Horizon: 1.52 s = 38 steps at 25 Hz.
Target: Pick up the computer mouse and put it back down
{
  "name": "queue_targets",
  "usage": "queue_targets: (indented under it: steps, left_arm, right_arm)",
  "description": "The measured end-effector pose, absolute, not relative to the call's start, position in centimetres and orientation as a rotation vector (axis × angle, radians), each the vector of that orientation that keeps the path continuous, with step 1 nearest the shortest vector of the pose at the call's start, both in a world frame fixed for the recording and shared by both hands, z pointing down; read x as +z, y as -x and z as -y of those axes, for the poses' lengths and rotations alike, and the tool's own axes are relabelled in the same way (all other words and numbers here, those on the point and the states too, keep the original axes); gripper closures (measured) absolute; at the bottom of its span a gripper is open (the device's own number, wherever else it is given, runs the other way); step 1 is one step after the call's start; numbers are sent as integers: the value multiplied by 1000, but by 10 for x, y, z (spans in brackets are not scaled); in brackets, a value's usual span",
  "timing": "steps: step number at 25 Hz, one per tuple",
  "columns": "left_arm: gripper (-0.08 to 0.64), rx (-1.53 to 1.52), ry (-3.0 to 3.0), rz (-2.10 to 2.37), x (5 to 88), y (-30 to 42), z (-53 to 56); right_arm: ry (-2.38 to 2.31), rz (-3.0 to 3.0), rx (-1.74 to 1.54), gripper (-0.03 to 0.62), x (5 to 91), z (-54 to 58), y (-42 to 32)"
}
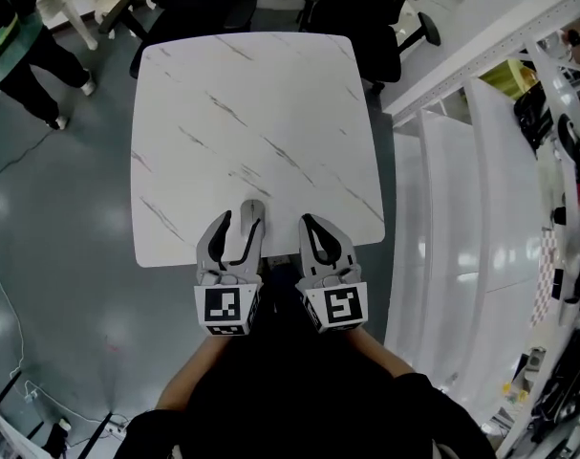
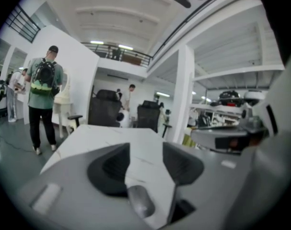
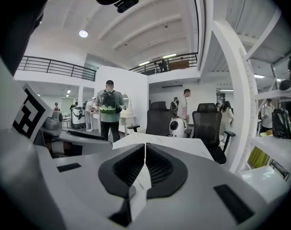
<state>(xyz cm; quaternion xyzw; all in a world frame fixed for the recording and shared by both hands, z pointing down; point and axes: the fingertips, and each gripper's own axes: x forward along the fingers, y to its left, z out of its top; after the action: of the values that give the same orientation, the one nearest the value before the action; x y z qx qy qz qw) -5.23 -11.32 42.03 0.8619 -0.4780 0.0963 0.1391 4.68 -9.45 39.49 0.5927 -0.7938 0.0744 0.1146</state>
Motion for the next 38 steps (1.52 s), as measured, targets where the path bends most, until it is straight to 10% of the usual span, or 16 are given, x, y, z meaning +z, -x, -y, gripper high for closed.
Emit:
queue_targets:
  steps: [38]
  left_arm:
    - [247,660,-2134,1336,589,32,124]
  right_arm:
    - [-1412,2364,392,572,521,122,-38]
